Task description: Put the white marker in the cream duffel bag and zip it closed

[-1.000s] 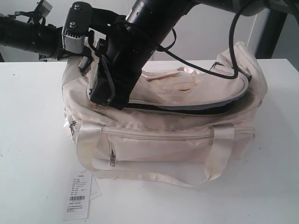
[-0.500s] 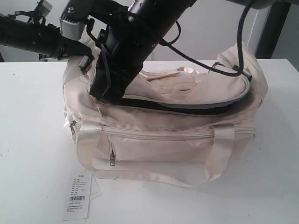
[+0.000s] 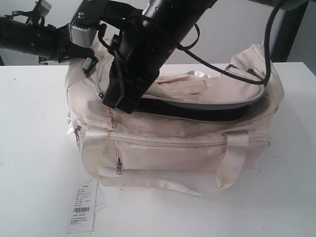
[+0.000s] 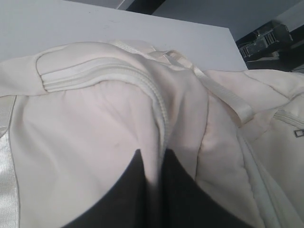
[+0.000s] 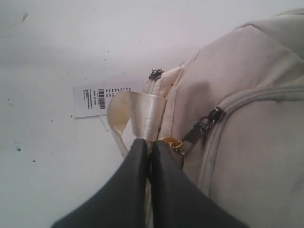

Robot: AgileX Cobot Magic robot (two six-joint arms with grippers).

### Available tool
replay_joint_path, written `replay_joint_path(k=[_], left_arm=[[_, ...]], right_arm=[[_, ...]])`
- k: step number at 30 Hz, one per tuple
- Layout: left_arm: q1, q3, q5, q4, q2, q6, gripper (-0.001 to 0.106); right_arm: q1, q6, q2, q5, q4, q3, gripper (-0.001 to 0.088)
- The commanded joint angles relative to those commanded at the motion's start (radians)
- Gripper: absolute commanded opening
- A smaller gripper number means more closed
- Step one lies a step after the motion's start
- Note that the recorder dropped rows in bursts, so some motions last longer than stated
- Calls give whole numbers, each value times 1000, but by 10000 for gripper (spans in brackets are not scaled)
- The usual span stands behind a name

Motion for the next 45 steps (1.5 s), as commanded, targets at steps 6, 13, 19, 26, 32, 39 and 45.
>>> replay_joint_path(k=[6,13,19,26,32,39,45], left_arm=[[0,0,24,2,0,0,37],[14,0,53,51,-31,-1,772],[100,0,148,136,-115,-50,763],[114,157,272,212,-258,-57,715],[69,401,173,206,-413,-35,713],[-2,587,59,197,-566,-16,713],[-61,721,-95,203,-614,-16,713]], right_arm=[[0,8,0,0,-29,0,0],[0,8,0,0,-4,0,0],[0,15,0,0,0,0,0],[0,21,0,-1,0,0,0],[0,23,0,-15,0,0,0],[0,24,0,-13,0,0,0],[0,24,0,-5,2,0,0]])
